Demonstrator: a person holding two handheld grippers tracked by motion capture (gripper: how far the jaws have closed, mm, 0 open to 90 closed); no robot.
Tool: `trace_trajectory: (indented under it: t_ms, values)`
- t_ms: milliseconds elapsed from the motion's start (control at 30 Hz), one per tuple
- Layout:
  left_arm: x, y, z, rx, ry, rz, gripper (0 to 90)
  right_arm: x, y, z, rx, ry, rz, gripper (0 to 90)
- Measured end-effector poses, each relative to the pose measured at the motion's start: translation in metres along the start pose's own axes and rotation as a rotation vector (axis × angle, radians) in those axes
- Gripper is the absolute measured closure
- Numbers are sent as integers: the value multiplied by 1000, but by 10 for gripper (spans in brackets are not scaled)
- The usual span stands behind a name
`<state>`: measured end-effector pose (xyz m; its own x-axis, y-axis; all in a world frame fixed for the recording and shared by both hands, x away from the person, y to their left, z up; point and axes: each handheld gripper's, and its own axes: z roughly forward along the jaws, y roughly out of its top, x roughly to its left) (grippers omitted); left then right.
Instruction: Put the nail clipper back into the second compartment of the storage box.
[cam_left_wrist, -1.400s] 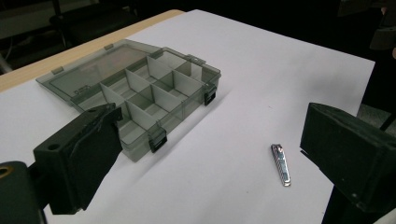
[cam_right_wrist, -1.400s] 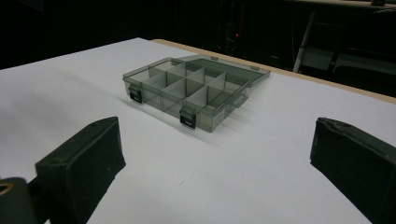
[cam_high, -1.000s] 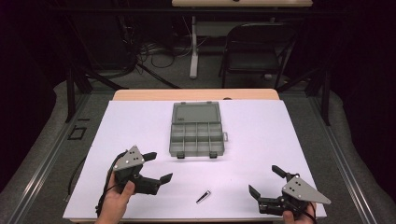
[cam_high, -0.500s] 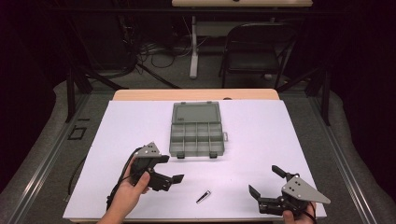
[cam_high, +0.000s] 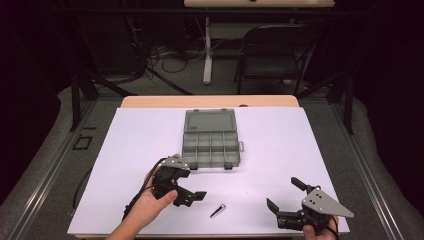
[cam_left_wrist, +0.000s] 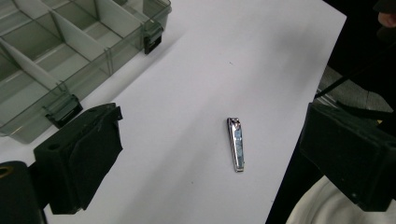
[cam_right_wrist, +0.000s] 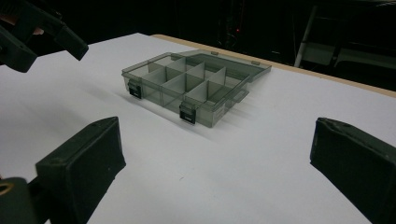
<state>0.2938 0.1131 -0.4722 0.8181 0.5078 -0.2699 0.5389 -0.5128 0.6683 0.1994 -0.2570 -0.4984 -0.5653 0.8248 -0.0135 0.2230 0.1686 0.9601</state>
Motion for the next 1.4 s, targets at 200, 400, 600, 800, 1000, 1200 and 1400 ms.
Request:
trace_trajectory:
  t_ms: [200, 400, 600, 800, 1000, 1200, 1400]
  values:
    - [-8, 0, 24, 100, 27, 6, 14, -1, 0, 0, 2, 0, -4, 24]
    - [-15, 2, 37, 136, 33, 48, 14, -2, -1, 0, 4, 0, -1, 29]
    - [-20, 5, 49, 173, 52, 64, 15, -1, 0, 0, -3, -1, -4, 29]
    - [-22, 7, 53, 190, 64, 70, 15, -2, -1, 0, 8, -1, -3, 29]
    - [-23, 8, 56, 211, 74, 85, 98, -1, -1, 0, -2, -3, -2, 30]
    - [-23, 11, 59, 229, 80, 82, 154, -1, -1, 0, 3, 0, 0, 29]
    - [-27, 16, 66, 295, 95, 90, 274, -2, -1, 0, 5, -1, -1, 30]
